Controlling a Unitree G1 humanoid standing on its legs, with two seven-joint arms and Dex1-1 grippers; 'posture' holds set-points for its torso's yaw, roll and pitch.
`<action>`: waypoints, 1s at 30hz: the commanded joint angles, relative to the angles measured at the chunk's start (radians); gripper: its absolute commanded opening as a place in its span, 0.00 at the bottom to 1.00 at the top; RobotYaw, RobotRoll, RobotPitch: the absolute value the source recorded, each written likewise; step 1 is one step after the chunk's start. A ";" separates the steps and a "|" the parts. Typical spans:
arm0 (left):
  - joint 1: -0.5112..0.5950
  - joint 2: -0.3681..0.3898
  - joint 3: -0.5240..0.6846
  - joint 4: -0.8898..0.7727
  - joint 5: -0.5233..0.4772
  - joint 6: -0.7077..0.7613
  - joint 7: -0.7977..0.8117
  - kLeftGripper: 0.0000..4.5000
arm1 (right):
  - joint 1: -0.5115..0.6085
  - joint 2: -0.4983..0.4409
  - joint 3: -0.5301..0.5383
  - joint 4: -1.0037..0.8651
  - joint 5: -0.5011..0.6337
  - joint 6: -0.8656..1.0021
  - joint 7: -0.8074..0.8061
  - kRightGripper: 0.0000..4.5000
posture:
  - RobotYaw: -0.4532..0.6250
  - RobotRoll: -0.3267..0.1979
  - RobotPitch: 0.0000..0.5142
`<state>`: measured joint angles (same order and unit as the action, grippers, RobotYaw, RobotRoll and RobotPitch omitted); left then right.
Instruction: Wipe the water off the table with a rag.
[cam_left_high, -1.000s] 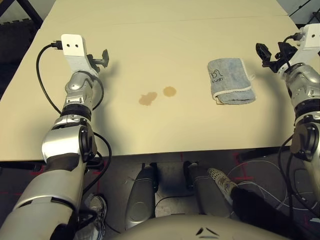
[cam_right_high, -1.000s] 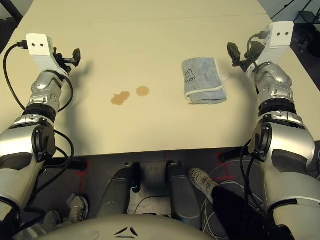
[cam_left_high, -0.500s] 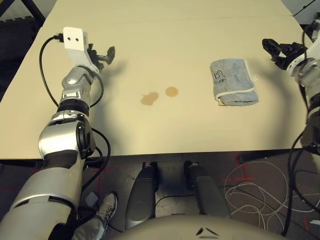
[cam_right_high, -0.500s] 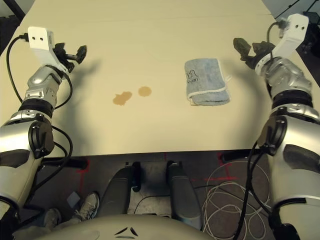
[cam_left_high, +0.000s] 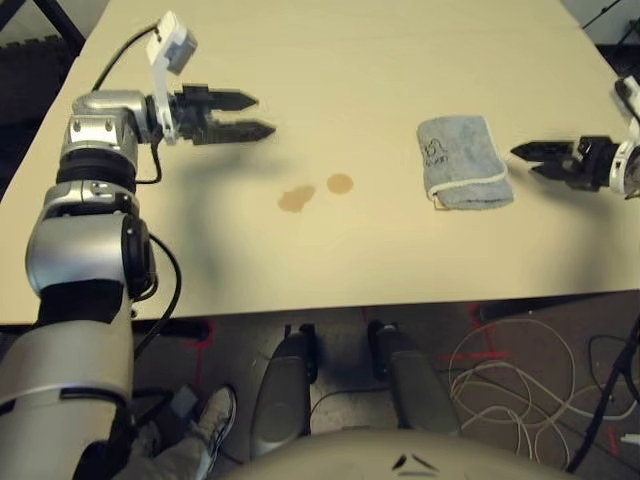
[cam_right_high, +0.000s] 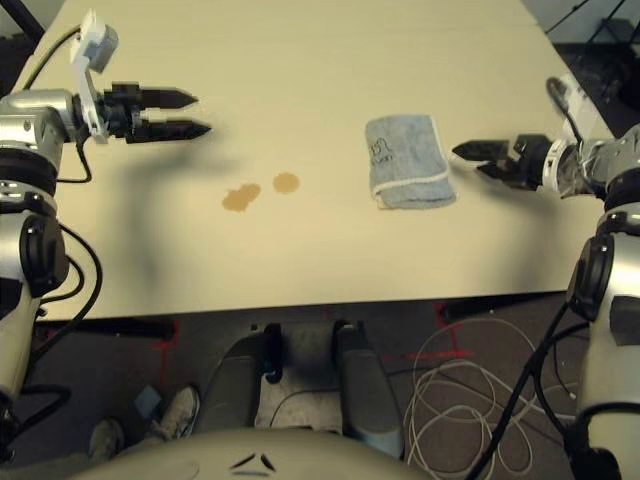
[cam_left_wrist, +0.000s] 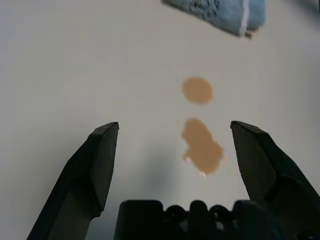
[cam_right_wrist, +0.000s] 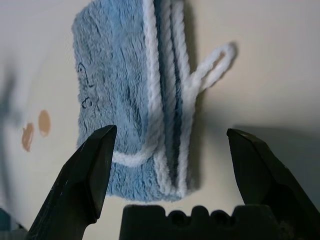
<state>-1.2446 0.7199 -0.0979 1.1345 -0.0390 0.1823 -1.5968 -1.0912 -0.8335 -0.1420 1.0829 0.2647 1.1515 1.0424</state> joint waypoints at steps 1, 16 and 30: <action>0.053 0.048 -0.106 -0.043 -0.001 -0.016 -0.018 1.00 | 0.015 0.032 -0.011 -0.021 0.026 0.044 0.000 0.98 | 0.50 0.62 0.55; 0.151 0.134 -0.302 -0.185 -0.204 -0.011 -0.018 1.00 | -0.005 0.255 -0.091 -0.052 0.085 0.043 -0.146 0.98 | 0.50 0.62 0.57; 0.149 0.144 -0.374 -0.186 -0.258 -0.024 -0.018 1.00 | 0.009 0.295 -0.155 -0.090 0.102 -0.047 -0.271 0.77 | 0.48 0.62 0.55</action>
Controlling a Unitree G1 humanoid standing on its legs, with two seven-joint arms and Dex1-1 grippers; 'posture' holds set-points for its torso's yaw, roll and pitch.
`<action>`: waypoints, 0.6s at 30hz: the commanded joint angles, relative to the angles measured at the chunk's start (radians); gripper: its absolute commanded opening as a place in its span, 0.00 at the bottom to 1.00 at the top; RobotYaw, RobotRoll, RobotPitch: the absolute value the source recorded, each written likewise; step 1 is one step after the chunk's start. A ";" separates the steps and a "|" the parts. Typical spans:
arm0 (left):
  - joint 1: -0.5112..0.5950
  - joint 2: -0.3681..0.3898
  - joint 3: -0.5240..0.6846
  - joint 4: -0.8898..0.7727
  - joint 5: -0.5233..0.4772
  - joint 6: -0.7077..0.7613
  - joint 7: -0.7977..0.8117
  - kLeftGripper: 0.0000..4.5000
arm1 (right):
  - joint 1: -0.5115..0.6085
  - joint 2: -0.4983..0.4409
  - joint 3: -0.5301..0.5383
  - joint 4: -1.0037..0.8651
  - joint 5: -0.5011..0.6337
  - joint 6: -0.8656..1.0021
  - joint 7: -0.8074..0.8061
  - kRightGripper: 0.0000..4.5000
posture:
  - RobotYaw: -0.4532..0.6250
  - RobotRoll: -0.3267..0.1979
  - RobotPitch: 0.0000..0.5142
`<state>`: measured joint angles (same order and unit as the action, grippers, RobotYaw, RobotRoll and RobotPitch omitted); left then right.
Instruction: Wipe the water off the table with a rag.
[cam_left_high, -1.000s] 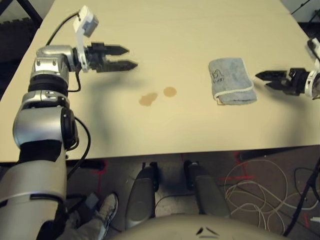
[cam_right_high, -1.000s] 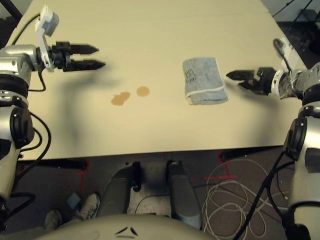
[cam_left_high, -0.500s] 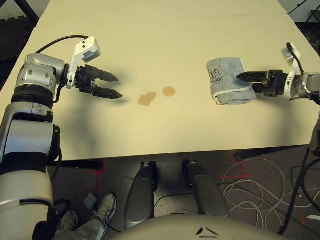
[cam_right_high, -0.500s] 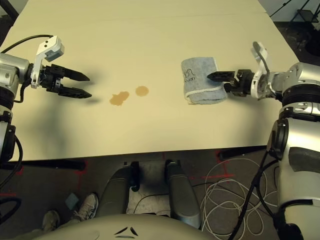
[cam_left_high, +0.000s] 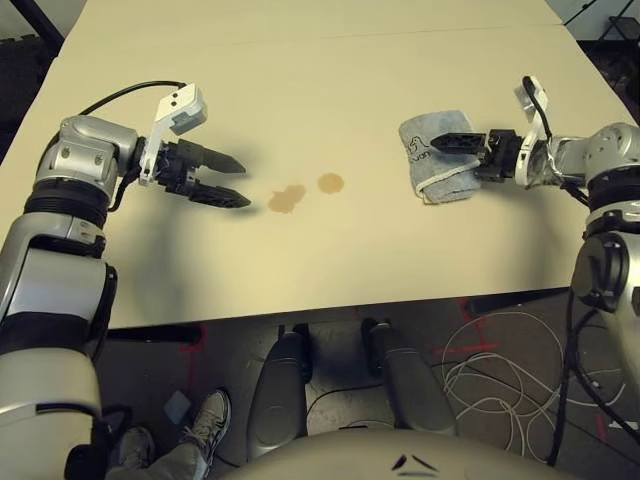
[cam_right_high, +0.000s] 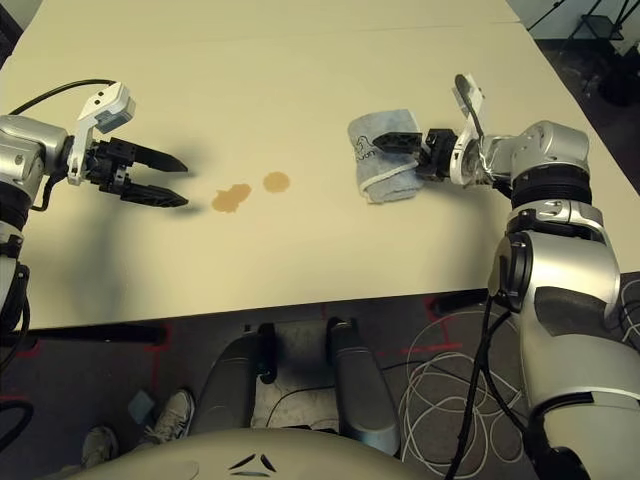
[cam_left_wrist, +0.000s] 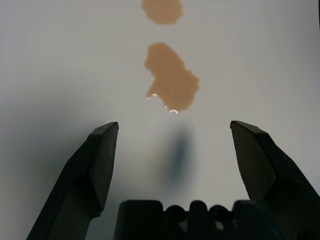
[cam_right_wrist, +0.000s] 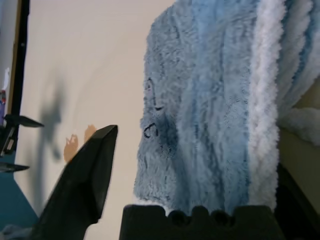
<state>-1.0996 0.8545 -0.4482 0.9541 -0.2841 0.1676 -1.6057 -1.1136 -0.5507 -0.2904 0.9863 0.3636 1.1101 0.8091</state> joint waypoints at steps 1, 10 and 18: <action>0.001 0.007 -0.027 -0.005 -0.014 -0.010 -0.009 1.00 | 0.032 0.012 -0.014 -0.002 0.008 -0.010 -0.048 0.68 | 0.48 0.62 0.55; -0.031 -0.004 -0.052 -0.018 -0.030 -0.018 -0.009 1.00 | -0.007 0.083 -0.083 -0.206 0.090 0.043 -0.171 0.00 | 0.45 0.62 0.53; -0.060 -0.016 -0.066 -0.030 -0.044 -0.023 -0.009 1.00 | -0.014 0.381 -0.252 -0.681 0.244 0.318 -0.462 0.00 | 0.44 0.62 0.49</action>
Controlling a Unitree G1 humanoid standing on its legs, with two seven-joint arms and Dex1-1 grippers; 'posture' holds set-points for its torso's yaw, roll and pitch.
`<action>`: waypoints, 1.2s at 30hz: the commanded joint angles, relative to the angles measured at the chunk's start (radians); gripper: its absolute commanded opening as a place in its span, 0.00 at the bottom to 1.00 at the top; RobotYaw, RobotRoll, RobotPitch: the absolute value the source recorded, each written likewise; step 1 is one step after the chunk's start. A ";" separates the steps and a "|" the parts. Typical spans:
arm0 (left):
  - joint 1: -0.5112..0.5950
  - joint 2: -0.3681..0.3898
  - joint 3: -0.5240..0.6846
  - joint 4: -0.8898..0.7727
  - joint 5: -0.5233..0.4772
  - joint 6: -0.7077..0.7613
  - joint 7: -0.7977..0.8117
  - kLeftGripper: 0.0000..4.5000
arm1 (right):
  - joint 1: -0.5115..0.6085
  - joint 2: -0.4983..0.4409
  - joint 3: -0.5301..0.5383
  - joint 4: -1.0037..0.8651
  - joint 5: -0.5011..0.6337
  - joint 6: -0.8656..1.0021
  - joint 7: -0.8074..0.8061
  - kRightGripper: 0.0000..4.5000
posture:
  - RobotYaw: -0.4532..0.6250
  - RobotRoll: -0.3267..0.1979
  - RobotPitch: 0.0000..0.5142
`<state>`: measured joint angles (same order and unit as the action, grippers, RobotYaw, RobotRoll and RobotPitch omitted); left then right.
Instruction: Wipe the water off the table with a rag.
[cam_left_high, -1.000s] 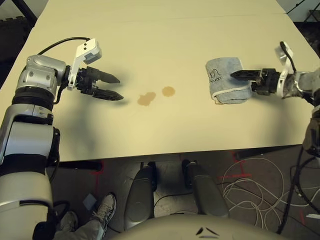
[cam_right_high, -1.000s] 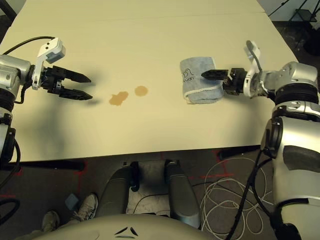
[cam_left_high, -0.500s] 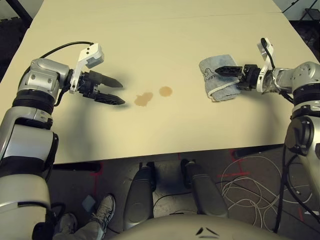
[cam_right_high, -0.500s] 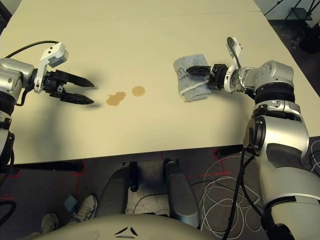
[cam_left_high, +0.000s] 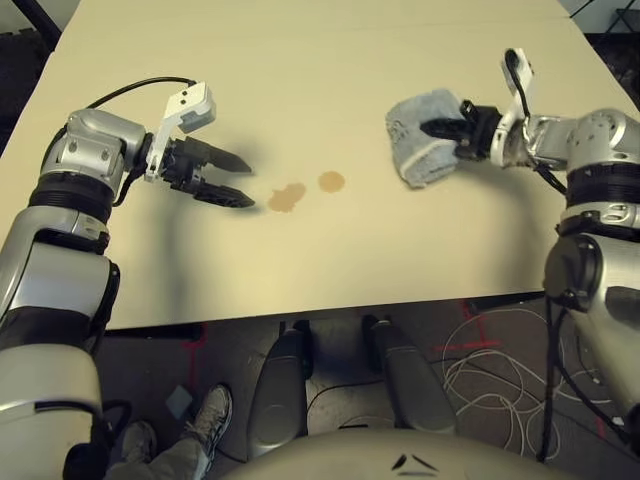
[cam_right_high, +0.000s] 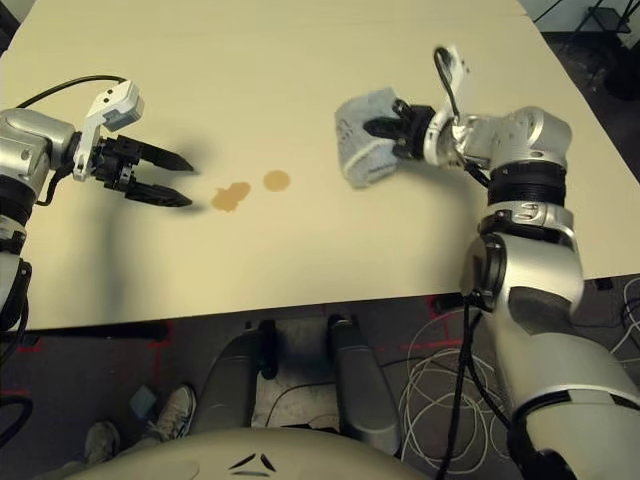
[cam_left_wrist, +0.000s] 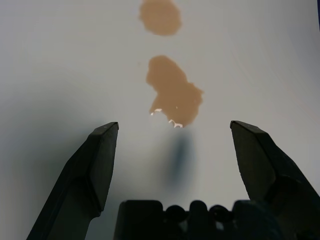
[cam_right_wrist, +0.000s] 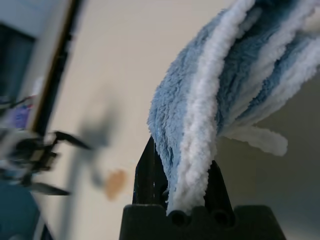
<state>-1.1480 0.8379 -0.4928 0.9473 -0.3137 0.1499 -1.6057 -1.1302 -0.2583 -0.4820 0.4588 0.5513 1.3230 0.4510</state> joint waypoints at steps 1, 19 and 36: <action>-0.013 0.001 -0.022 -0.025 -0.016 -0.005 -0.009 1.00 | 0.006 0.145 -0.082 -0.208 0.069 0.136 -0.140 0.00 | 0.44 0.62 0.49; 0.020 0.056 -0.044 -0.097 -0.058 0.040 -0.009 1.00 | 0.154 0.566 -0.030 -0.267 0.069 0.149 -0.400 0.00 | 0.48 0.62 0.53; 0.036 0.044 -0.048 -0.121 -0.067 0.066 -0.009 1.00 | 0.309 0.188 0.285 -0.432 -0.051 0.075 -0.414 0.00 | 0.45 0.62 0.56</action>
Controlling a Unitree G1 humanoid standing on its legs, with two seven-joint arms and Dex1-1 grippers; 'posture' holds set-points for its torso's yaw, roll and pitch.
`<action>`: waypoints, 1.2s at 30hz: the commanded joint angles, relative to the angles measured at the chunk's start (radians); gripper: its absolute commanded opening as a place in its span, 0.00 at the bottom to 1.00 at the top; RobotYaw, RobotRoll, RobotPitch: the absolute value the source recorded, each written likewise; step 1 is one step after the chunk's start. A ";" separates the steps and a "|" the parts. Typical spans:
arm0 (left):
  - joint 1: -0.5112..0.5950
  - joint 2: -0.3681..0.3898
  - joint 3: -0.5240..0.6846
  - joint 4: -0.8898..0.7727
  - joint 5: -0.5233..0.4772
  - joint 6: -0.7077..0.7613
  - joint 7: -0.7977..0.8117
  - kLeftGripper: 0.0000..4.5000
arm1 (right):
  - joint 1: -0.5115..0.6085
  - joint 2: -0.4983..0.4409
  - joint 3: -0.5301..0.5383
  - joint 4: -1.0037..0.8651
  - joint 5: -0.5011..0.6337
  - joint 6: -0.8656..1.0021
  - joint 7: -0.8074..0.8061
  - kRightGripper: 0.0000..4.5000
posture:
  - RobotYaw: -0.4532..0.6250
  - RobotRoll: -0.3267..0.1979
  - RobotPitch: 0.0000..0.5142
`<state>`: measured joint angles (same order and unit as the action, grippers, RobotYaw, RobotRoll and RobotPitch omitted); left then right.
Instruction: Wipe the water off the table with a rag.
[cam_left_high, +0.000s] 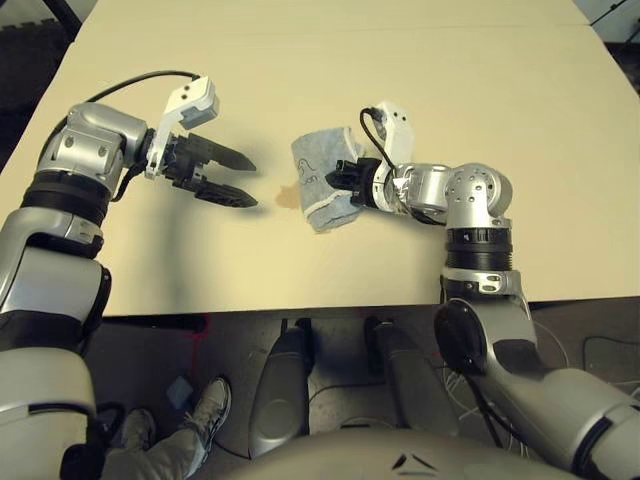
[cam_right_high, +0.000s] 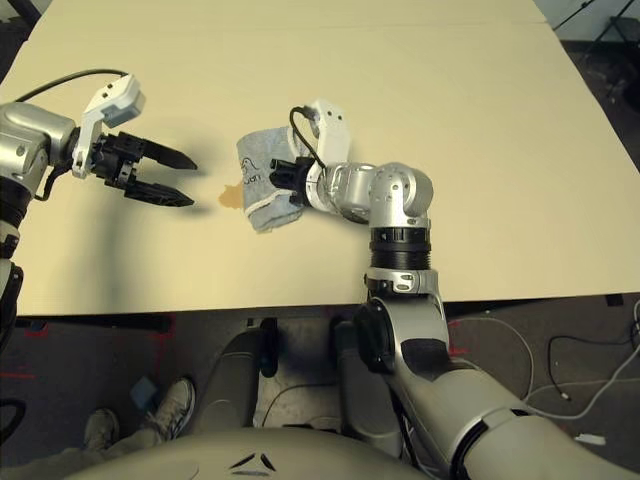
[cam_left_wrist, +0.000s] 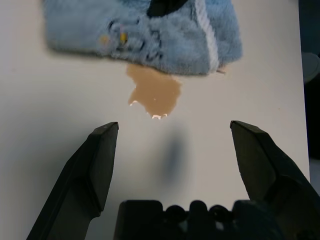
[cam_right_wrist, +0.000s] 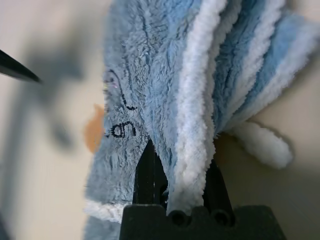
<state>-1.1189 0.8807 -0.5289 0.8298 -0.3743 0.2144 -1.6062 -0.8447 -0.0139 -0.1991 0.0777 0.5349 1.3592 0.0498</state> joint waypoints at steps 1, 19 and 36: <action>0.006 -0.001 -0.012 -0.002 -0.006 0.001 -0.008 1.00 | 0.022 -0.068 0.003 -0.061 -0.034 0.044 -0.010 0.00 | 0.44 0.62 0.56; -0.030 -0.023 -0.028 0.043 0.003 -0.030 -0.008 1.00 | -0.108 -0.141 -0.077 -0.104 -0.029 0.080 0.038 0.00 | 0.43 0.62 0.55; -0.027 0.188 -0.132 -0.186 -0.191 0.068 -0.008 1.00 | -0.181 0.328 -0.065 -0.050 0.030 0.168 0.006 0.00 | 0.50 0.62 0.56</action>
<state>-1.1643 1.0427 -0.6325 0.6720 -0.5380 0.2669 -1.6072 -1.0274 0.1449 -0.2722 0.0138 0.5673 1.5404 0.0695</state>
